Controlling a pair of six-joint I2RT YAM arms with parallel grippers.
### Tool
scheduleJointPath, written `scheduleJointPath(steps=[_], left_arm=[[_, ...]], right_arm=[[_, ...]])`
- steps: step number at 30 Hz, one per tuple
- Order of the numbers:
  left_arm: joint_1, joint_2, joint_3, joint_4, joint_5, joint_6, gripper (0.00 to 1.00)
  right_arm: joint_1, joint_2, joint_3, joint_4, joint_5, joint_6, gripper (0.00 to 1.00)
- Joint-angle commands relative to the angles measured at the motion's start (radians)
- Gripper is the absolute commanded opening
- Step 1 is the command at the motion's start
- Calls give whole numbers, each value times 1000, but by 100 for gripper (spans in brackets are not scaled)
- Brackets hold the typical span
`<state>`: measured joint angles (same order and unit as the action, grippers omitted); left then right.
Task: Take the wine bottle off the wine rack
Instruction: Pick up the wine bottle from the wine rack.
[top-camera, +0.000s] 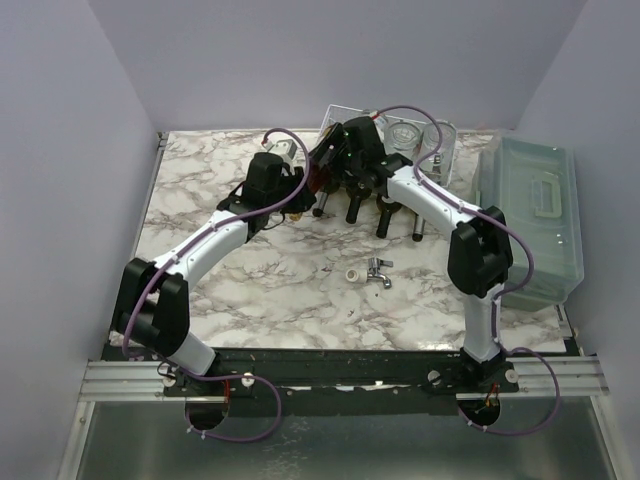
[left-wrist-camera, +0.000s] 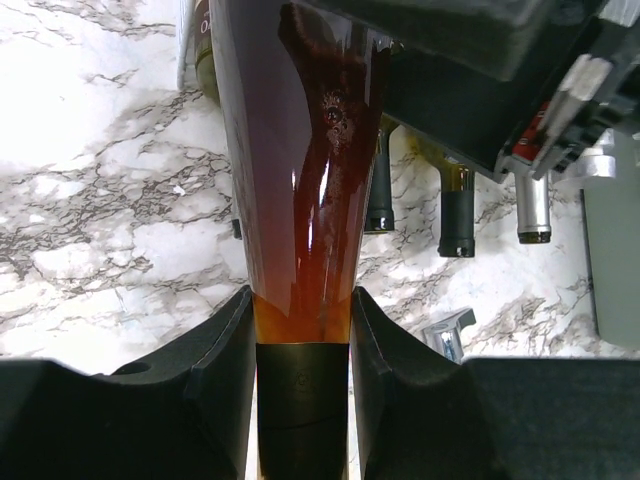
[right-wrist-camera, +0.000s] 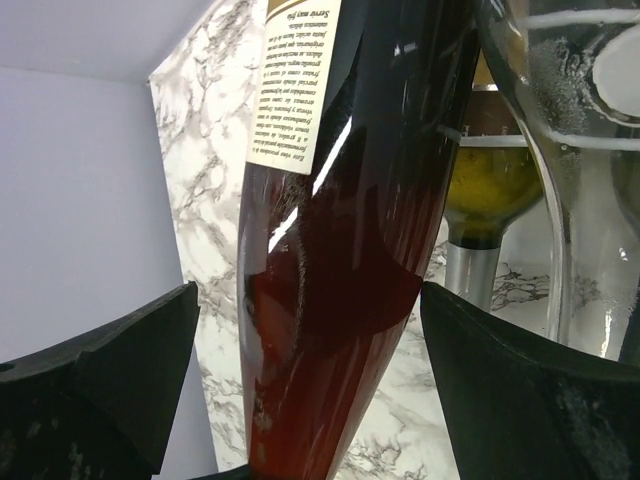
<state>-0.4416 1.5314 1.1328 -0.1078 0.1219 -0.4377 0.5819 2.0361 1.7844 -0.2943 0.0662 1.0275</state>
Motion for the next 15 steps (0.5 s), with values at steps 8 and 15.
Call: scheduleJointPath(steps=[8, 15], left_arm=[[24, -122, 45, 291, -35, -14, 0], [24, -145, 34, 290, -16, -11, 0]], right_arm=[[15, 41, 12, -20, 49, 54, 93], [14, 69, 48, -29, 2, 83, 87]])
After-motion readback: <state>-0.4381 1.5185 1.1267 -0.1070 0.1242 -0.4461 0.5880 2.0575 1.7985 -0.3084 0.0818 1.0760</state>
